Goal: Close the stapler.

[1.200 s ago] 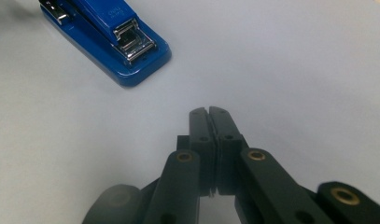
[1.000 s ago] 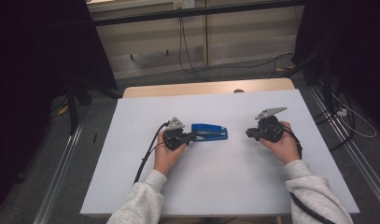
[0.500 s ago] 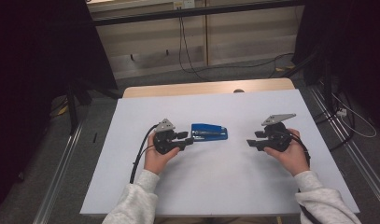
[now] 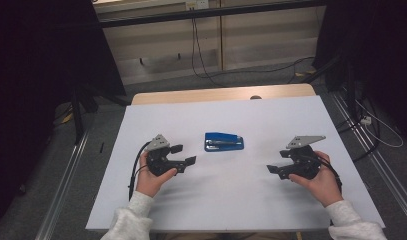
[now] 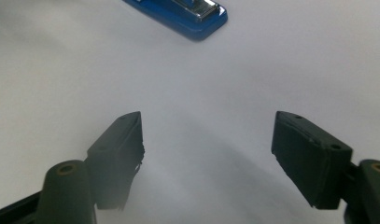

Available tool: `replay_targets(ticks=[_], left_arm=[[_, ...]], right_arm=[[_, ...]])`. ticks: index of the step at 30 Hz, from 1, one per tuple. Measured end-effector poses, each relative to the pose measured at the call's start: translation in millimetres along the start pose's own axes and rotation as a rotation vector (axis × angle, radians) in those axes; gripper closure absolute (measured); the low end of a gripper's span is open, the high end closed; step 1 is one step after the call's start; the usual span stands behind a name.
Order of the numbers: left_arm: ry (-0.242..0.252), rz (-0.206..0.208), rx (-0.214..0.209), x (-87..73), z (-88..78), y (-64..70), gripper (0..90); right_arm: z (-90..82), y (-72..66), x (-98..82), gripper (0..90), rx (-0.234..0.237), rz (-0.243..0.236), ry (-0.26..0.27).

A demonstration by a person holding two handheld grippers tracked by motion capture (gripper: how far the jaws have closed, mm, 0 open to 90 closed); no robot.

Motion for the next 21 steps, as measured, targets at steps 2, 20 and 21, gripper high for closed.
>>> replay_targets(ticks=[2,20,21], left_arm=[[0.002,-0.009,0.013,-4.9,-8.6,-1.2,22.0],[0.002,-0.053,0.098,-44.8,-79.2,-10.2,12.7],[0.007,-0.051,0.102,-45.8,-81.6,-10.0,12.4]], right_arm=[[-2.6,-3.3,-3.1,20.7,0.0,-0.006,-0.003],[-16.6,-17.0,-20.2,15.2,0.022,-0.032,-0.013],[-16.7,-17.2,-20.7,15.2,0.022,-0.032,-0.016]])
Point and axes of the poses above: each handheld gripper's, and its own axes: z roughly forward along the jaws, x roughly out of its top, y roughly to its right, the point moved 5 cm from there along z, roughly forward along the jaws, and after that the axes turned 10 degrees about z, right-handed, at the moved point
